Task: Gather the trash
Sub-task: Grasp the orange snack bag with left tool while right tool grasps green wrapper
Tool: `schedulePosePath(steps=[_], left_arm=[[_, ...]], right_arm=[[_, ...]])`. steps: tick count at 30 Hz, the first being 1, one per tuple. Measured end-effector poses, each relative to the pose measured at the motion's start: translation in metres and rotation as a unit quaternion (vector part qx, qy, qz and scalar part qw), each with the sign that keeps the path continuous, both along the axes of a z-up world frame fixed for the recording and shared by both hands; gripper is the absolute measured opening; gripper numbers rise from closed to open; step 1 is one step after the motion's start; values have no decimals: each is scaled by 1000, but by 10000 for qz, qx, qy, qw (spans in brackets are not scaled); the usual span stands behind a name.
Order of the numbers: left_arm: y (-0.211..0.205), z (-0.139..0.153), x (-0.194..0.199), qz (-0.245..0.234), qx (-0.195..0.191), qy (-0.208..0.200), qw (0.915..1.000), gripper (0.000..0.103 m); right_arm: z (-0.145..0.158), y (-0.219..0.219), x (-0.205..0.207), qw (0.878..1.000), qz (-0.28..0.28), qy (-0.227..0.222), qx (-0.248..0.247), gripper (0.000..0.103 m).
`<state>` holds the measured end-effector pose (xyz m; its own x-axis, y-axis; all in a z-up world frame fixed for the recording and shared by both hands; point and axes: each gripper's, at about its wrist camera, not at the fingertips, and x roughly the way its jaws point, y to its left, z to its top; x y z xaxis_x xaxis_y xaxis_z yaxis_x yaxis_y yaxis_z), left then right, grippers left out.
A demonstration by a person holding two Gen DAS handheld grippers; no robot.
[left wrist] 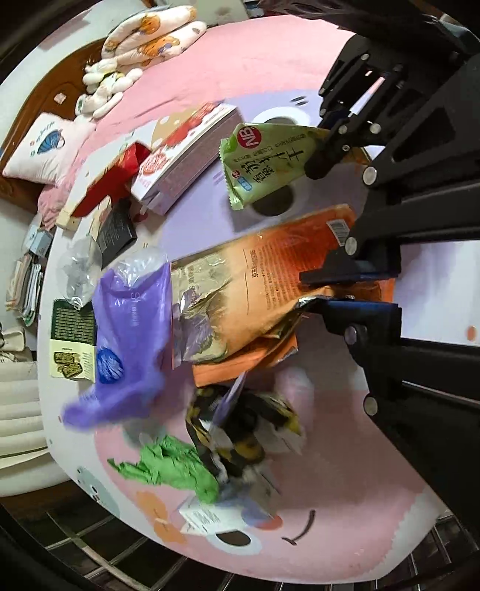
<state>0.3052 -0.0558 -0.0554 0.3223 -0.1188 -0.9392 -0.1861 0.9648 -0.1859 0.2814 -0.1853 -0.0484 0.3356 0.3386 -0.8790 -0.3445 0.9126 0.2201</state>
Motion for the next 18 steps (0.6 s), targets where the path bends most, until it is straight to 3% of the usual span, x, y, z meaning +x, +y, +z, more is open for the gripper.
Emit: schedulePosePath(steps=[7,10,18], left_arm=[[12,20,-48,-557,86,-141,9983,5],[29,33,-87,-836,186,-223,9961,5],[54,53,-163,-1772,505,-490,9816,5]], right_arm=[[24,0,-47,9996,-230,-58,140,9],[34,5,-73,9992,-361,-111,161,9],[44,39,-158,9959,-882,-102,186,9]])
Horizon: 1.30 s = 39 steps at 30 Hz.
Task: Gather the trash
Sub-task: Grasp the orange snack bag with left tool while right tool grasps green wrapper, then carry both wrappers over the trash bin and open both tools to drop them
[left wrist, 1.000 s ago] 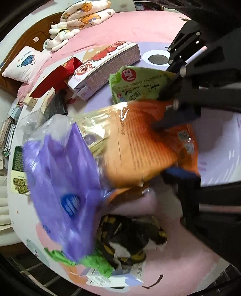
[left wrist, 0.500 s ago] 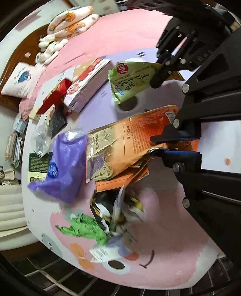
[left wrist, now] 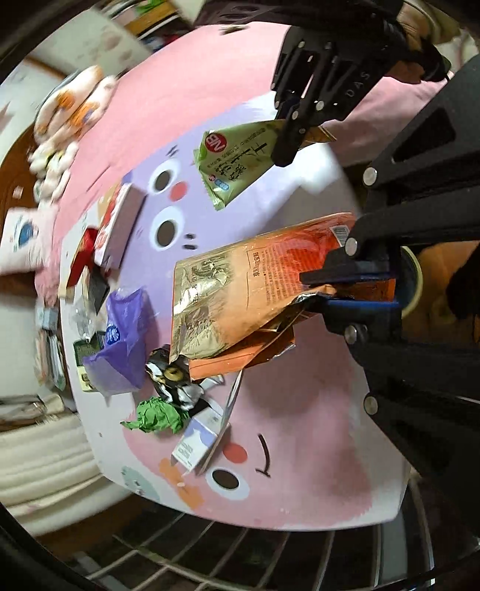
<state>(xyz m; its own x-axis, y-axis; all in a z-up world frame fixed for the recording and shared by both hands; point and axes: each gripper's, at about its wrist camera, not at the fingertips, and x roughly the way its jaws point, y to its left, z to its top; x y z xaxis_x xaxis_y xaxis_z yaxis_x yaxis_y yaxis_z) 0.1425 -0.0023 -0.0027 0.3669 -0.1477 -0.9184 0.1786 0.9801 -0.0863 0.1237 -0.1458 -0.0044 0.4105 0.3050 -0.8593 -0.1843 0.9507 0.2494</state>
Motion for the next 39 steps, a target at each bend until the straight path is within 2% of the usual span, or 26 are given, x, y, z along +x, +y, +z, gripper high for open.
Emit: schedulePosePath(steps=[4,10,15,19,25,30,35,38,39], left_arm=[[13,2,-43,-398,62,-112,9991,5],[28,-12,-105,-986,181,-167,9948,5],[35,-33,-137,-1208,357,1,9920,5],[33,-62,-157,-1331,447,210,9899,5],[19,-146,-172,-1371,462,760,9866,5],[6,-237,-164,-1222,465,1148,9847,5],[-10,-323,-150,-1085,536,1183,9856,7],[-18,-365,-141,-998,566,1171,9865,18],[-19,-377,-136,-958,572,1194,9866,29]], right_arm=[[-4,21,-42,9996,-253,99,22,9],[-20,50,-101,9984,-517,234,-6,9],[-48,63,-134,9959,-655,624,-49,9],[-83,65,-151,9911,-811,1054,-70,9],[-149,58,-163,9836,-1058,1460,-46,10],[-236,46,-164,9764,-1220,1779,-89,10],[-321,34,-158,9719,-1255,1989,-81,14],[-366,27,-150,9705,-1256,2058,18,18],[-379,26,-147,9711,-1229,2044,37,26]])
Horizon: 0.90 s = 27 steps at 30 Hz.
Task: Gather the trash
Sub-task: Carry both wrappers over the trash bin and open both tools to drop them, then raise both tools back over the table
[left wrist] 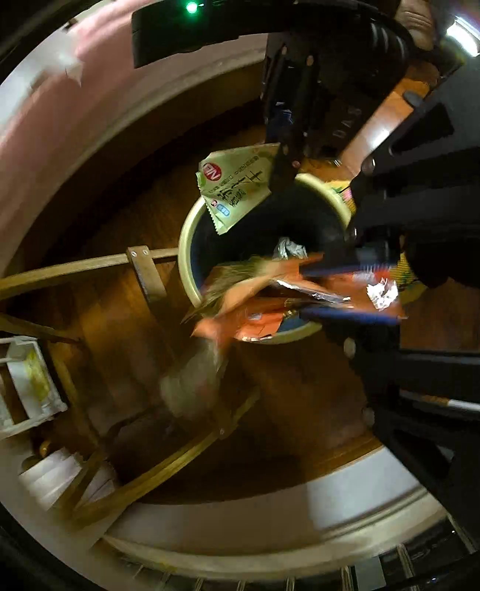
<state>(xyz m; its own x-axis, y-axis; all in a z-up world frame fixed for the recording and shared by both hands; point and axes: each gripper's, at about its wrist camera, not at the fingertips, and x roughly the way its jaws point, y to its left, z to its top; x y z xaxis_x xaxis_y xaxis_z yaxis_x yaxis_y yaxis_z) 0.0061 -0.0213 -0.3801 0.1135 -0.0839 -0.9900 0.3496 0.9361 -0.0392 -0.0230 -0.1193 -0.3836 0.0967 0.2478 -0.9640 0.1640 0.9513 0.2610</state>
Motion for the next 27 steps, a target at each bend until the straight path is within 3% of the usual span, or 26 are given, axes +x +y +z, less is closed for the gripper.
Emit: schedulePosePath(steps=[1,3,4,9,16,21,27], left_arm=[[-1,-10,2,46,10,-12,10000,47],[-3,-21,6,112,89,-73,9999,70],[-2,-24,8,164,110,-108,9997,74],[9,-25,13,533,57,-175,9984,78],[29,28,6,770,35,-506,9957,79],[41,101,-4,875,-37,-715,9936,79],[57,217,-14,1007,-87,-1100,9888,79]], right_arm=[[-9,-1,1,10000,24,1,-18,38],[-23,-5,4,10000,37,-7,-92,58],[-29,-8,5,9999,-6,-51,-100,59],[-27,-12,8,9996,-68,-176,-212,59],[20,-9,6,9989,-29,-394,-254,62],[79,-2,-1,9984,-12,-539,-187,62],[189,9,-13,9956,216,-900,-131,62]])
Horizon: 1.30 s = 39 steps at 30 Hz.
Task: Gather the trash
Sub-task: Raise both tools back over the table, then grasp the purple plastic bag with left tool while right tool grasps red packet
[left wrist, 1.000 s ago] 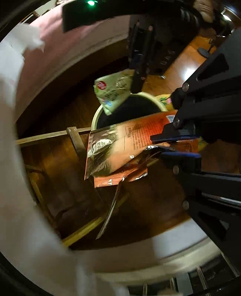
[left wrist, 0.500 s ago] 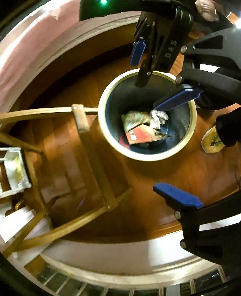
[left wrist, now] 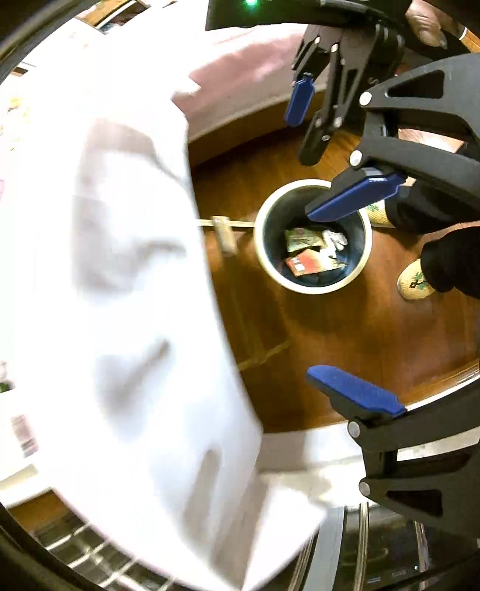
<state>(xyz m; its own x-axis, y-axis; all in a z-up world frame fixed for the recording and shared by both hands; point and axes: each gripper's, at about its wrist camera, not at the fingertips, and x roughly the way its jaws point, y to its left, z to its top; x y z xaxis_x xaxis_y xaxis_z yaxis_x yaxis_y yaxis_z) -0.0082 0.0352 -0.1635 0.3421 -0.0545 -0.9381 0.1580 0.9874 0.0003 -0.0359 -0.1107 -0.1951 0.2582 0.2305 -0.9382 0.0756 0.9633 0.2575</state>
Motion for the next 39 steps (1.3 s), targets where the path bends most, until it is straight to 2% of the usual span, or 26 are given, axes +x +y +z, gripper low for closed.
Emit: schedulePosePath(steps=[4,5,8,11,15,18,20,24,28,33,39], left_arm=[[14,77,0,68,-242,-212,9995,79],[19,89,1,52,-319,-266,9991,79],[28,139,4,-7,-402,-640,9971,78],[38,180,8,-6,-570,-881,9945,78],[54,213,20,99,-851,-1076,9905,78],[63,229,34,186,-1097,-1022,9885,78],[69,242,44,328,-1234,-1128,9854,78],[68,254,64,460,-1214,-1310,9828,78],[62,259,92,514,-1160,-1200,9846,79],[48,257,140,712,-1239,-1035,9843,79],[24,239,216,1286,-999,-923,9823,79]], right_arm=[[83,7,-6,9991,49,-417,10,62],[104,9,-7,9985,58,-542,8,62],[157,15,-4,9959,76,-899,-31,62],[204,20,0,9913,118,-1305,-115,62],[252,22,12,9844,59,-1744,-239,62],[270,22,23,9807,2,-1937,-270,62],[282,22,33,9777,-36,-2078,-299,62],[302,19,55,9736,-44,-2256,-355,62],[311,9,80,9725,-31,-2300,-363,62],[310,-10,125,9725,77,-2308,-300,62],[298,-44,202,9740,403,-2229,-90,62]])
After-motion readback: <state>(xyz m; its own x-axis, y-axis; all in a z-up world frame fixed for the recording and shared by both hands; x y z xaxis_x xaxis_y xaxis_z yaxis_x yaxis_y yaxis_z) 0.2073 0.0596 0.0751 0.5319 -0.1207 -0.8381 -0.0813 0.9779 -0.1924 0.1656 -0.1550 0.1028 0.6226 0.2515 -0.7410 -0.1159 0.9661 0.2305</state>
